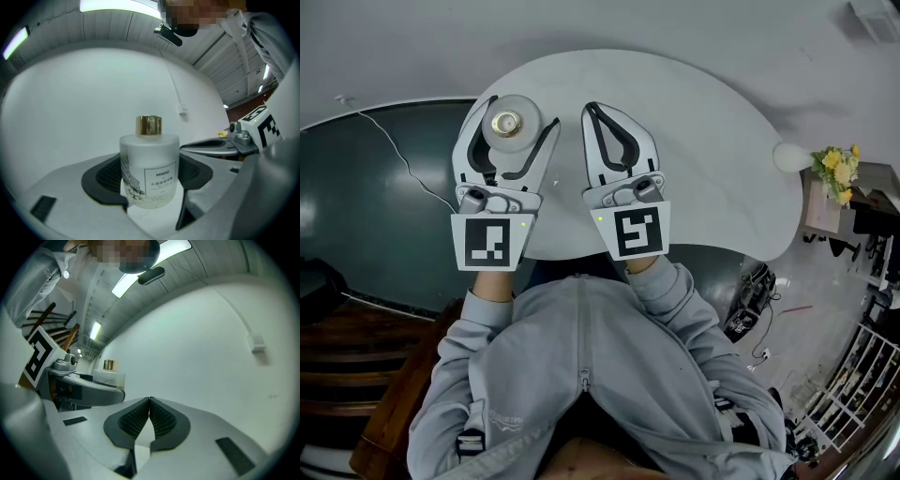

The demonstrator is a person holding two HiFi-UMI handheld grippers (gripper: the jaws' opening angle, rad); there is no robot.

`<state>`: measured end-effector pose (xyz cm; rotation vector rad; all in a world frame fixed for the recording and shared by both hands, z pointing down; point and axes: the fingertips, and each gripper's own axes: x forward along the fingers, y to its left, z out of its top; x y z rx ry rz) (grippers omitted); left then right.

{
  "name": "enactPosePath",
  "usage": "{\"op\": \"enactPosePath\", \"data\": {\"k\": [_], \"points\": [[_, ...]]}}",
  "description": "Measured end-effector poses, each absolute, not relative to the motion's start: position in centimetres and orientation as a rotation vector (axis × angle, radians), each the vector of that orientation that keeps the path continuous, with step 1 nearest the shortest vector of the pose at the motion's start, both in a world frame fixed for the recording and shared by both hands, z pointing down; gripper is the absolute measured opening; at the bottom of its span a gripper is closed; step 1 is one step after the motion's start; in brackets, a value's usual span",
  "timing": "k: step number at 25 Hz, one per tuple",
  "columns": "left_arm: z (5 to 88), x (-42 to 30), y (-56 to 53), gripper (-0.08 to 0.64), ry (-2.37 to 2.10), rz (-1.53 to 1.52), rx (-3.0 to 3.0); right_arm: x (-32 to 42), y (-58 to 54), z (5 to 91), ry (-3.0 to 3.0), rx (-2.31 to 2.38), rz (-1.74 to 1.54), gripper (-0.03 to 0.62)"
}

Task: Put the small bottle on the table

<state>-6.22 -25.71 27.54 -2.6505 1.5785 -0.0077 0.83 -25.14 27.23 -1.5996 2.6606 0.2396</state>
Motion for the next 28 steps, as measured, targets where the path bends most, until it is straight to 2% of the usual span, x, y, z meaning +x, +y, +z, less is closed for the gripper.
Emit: {"op": "enactPosePath", "data": {"k": [28], "points": [[34.6, -4.4, -30.6, 0.331, 1.617, -0.038, -2.632, 0.7, -29.7, 33.7, 2.700, -1.582, 0.229, 0.026]]}}
